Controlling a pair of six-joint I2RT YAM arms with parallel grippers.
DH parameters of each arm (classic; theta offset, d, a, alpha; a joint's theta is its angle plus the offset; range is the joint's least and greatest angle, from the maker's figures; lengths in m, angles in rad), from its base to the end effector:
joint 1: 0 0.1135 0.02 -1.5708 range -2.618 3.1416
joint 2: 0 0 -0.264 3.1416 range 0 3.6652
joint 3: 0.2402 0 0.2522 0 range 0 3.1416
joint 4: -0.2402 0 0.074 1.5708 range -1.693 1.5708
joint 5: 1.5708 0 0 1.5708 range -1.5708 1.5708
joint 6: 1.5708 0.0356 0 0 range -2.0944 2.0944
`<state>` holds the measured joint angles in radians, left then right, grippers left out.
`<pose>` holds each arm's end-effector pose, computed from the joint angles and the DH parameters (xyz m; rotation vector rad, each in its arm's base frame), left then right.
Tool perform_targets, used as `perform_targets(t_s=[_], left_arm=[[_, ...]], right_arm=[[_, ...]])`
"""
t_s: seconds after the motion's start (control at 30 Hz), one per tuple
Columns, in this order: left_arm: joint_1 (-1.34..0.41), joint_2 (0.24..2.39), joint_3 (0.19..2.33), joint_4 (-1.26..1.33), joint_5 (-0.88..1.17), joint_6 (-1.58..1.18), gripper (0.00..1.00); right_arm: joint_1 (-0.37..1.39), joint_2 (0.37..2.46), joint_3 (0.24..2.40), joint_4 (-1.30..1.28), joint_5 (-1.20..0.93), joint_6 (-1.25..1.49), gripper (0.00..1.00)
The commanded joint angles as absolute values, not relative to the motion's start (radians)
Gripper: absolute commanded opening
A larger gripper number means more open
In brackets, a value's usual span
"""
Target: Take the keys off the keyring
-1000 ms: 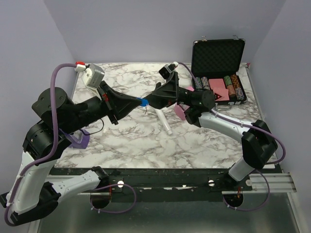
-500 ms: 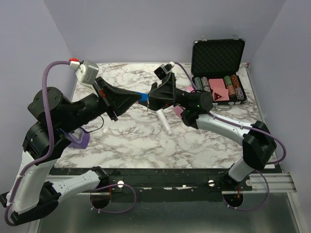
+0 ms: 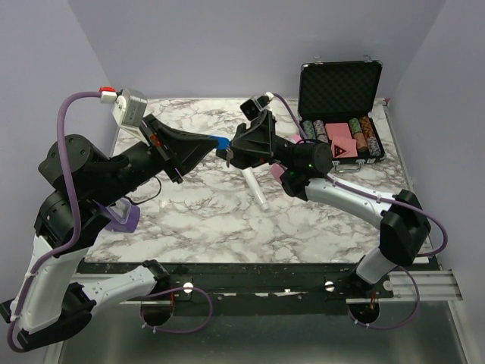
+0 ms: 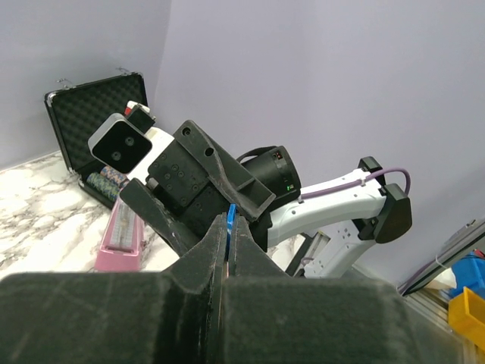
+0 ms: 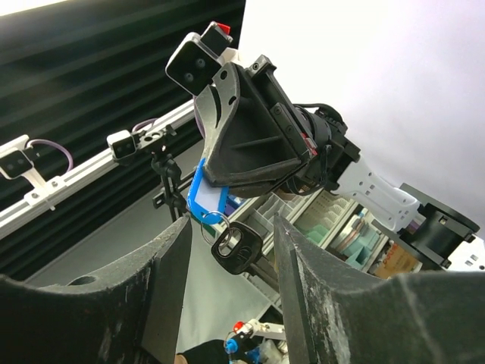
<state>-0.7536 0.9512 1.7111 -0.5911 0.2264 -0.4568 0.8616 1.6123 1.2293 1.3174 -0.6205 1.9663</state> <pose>0.0748 -0.0812 0.5589 0.4205 1.4499 -1.1484 0.2069 0.2728 0.4242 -0.2762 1.2380 2.7712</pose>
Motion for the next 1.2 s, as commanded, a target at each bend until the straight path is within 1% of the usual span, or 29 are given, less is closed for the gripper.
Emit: perform_targets(t_s=[0.0, 0.33, 0.4, 0.53, 0.63, 0.67, 0.7, 0.73, 0.87, 1.17], left_arm=[[-0.758, 0.953, 1.733, -0.575, 0.199, -0.460, 0.00], [-0.758, 0.942, 1.730, -0.577, 0.193, -0.457, 0.00], [-0.758, 0.937, 1.727, -0.578, 0.195, -0.456, 0.00], [-0.758, 0.931, 1.721, -0.583, 0.192, -0.451, 0.00], [-0.758, 0.925, 1.712, -0.586, 0.190, -0.449, 0.00], [-0.756, 0.922, 1.707, -0.581, 0.198, -0.449, 0.00], [-0.758, 0.917, 1.704, -0.577, 0.202, -0.449, 0.00], [-0.758, 0.916, 1.701, -0.571, 0.212, -0.448, 0.00], [-0.758, 0.905, 1.698, -0.569, 0.227, -0.439, 0.00], [-0.758, 0.900, 1.678, -0.557, 0.229, -0.440, 0.00]], right_arm=[[0.873, 1.589, 1.252, 1.786, -0.578, 1.977, 0.54], [0.876, 1.594, 1.255, 1.784, -0.561, 1.982, 0.43], [0.876, 1.594, 1.253, 1.784, -0.555, 1.982, 0.43], [0.876, 1.592, 1.244, 1.784, -0.542, 1.983, 0.38], [0.876, 1.591, 1.235, 1.784, -0.534, 1.985, 0.38], [0.877, 1.589, 1.232, 1.784, -0.534, 1.985, 0.39], [0.876, 1.588, 1.233, 1.786, -0.537, 1.982, 0.46], [0.876, 1.588, 1.235, 1.784, -0.537, 1.983, 0.50], [0.876, 1.589, 1.249, 1.784, -0.541, 1.985, 0.60], [0.882, 1.591, 1.264, 1.784, -0.551, 1.971, 0.60]])
